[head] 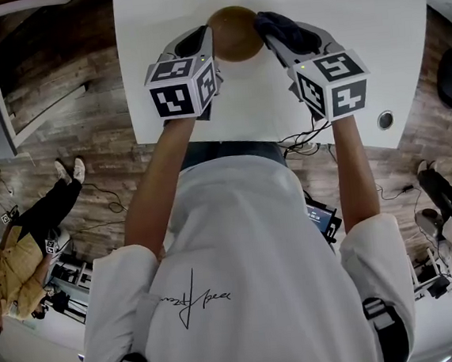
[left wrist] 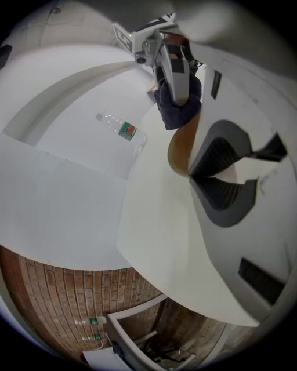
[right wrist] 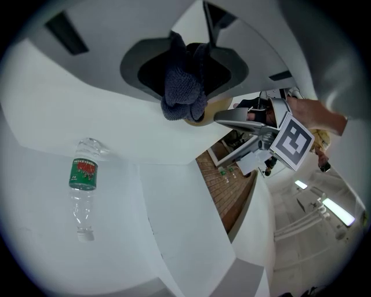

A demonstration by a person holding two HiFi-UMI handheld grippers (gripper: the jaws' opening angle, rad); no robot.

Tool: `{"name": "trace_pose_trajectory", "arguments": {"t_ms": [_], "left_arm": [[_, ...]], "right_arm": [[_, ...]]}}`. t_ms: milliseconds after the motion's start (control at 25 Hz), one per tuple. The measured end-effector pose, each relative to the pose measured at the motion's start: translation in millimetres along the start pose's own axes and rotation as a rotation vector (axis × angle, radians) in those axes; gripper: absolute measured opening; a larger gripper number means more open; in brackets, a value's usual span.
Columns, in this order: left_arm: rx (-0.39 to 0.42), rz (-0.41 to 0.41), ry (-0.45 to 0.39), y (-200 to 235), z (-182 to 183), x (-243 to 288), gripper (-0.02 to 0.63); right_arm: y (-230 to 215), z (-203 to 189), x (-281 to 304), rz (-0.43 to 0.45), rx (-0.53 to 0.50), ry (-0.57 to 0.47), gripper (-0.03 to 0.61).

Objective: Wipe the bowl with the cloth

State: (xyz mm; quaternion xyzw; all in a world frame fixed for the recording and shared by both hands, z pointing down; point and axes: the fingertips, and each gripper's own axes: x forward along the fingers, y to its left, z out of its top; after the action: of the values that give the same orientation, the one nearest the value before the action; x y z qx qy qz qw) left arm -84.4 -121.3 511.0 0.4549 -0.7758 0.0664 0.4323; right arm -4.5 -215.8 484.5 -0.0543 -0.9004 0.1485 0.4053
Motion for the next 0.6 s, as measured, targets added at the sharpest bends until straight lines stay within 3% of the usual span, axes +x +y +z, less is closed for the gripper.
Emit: {"name": "trace_pose_trajectory", "arguments": {"t_ms": [600], "left_arm": [[0.002, 0.009, -0.002, 0, 1, -5, 0.002]], "right_arm": [[0, 14, 5, -0.008, -0.04, -0.001, 0.121]]}}
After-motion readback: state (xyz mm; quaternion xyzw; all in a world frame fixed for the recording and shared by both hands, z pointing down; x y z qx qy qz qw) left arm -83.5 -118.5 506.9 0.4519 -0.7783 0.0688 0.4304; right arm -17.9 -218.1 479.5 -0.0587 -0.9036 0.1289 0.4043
